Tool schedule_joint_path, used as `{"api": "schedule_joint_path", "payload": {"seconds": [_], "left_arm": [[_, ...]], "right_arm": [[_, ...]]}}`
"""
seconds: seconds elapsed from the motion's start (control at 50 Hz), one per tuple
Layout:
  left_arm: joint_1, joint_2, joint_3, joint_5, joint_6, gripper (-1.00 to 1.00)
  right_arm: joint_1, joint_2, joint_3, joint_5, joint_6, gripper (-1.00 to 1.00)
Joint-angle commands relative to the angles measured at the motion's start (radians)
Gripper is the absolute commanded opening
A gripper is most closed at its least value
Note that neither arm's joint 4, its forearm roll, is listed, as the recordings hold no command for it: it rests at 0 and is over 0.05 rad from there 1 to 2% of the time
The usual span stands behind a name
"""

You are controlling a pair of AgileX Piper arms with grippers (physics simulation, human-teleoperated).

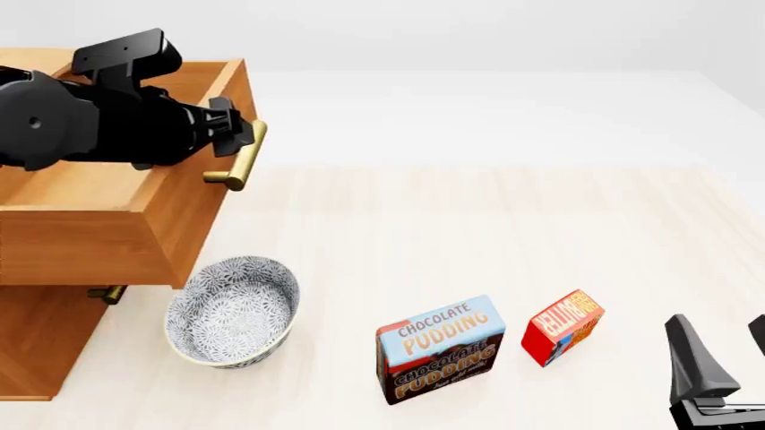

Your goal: Put the butter at the back in the top drawer of the cabinet and close it.

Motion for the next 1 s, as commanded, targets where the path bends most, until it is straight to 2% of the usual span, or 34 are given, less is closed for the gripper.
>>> {"api": "schedule_joint_path", "payload": {"seconds": [0.02,0.58,1.0], "left_arm": [[-0.031,0.022,0.026,0.005,0.006,1.00],[-0.068,0.042,-0.033,0.037,0.007,1.00],[-0.029,0.011,-0.132,0.151,0.069,1.00]], "right_arm": [[0.000,0.000,0.000,0.000,0.000,1.00],[0.000,0.000,0.000,0.000,0.000,1.00],[0.000,0.000,0.000,0.000,0.000,1.00]]}}
